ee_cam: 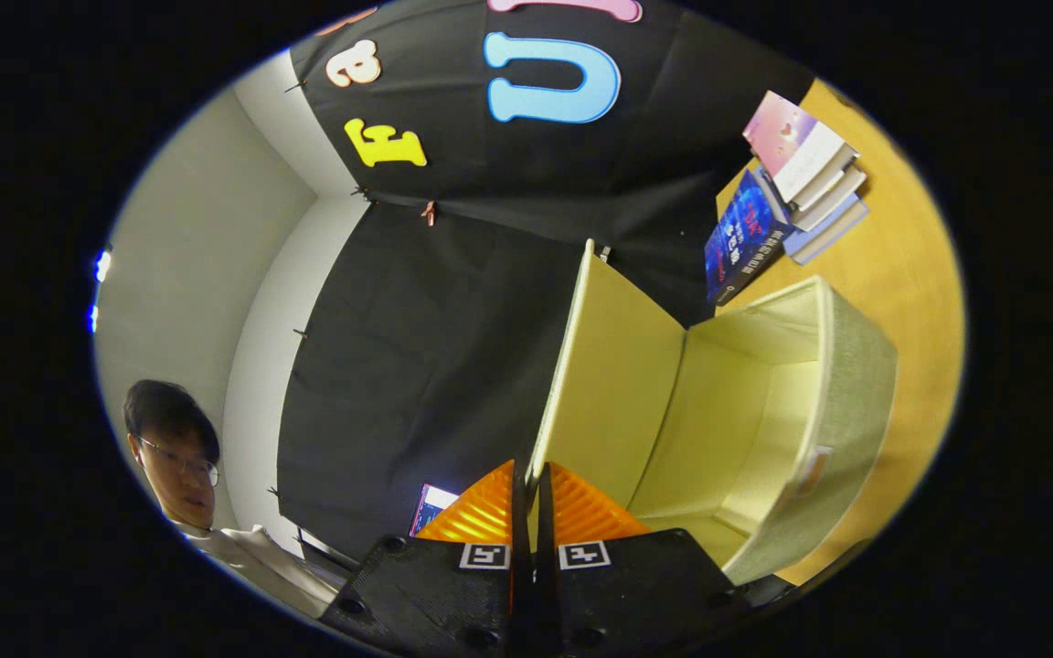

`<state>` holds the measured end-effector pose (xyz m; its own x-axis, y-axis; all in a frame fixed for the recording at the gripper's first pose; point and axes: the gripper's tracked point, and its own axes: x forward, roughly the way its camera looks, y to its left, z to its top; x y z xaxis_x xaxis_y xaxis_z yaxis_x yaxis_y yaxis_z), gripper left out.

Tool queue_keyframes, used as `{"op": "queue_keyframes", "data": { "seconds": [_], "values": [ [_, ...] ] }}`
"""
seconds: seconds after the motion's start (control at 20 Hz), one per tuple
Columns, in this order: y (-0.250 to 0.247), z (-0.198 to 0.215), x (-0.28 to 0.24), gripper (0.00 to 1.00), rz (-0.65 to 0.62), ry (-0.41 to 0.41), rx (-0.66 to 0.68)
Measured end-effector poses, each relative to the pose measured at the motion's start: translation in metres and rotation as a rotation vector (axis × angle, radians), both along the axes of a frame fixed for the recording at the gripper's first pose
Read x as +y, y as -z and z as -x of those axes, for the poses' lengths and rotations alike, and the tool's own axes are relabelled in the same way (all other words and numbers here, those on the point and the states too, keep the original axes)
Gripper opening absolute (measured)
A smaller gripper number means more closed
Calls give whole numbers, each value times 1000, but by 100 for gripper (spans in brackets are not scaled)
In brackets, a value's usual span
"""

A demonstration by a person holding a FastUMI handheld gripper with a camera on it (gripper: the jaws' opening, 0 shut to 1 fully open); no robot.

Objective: Open the storage box then place both shoes into the box .Put the left shoe in first, then the right shoe, with the right side of both shoes facing outward in a uniform manner.

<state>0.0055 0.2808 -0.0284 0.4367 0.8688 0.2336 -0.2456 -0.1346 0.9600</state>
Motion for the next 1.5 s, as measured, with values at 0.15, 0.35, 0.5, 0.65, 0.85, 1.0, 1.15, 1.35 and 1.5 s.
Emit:
{"op": "queue_keyframes", "data": {
  "seconds": [0.15, 0.35, 0.5, 0.65, 0.85, 1.0, 1.15, 1.35, 1.5],
  "values": [
    [-15, -5, 28, 5, 47, -20, -33],
    [-30, -15, 62, 5, 71, -45, -48],
    [-35, -18, 80, 5, 69, -50, -46],
    [-37, -18, 95, 5, 72, -57, -40],
    [-39, -20, 120, 8, 94, -65, -34],
    [-28, -21, 136, 22, 162, -62, -47],
    [-26, -17, 141, 63, 188, -57, -66],
    [-22, -14, 138, 91, 214, -49, -74],
    [-11, -14, 119, 97, 298, 2, -114]
  ]
}}
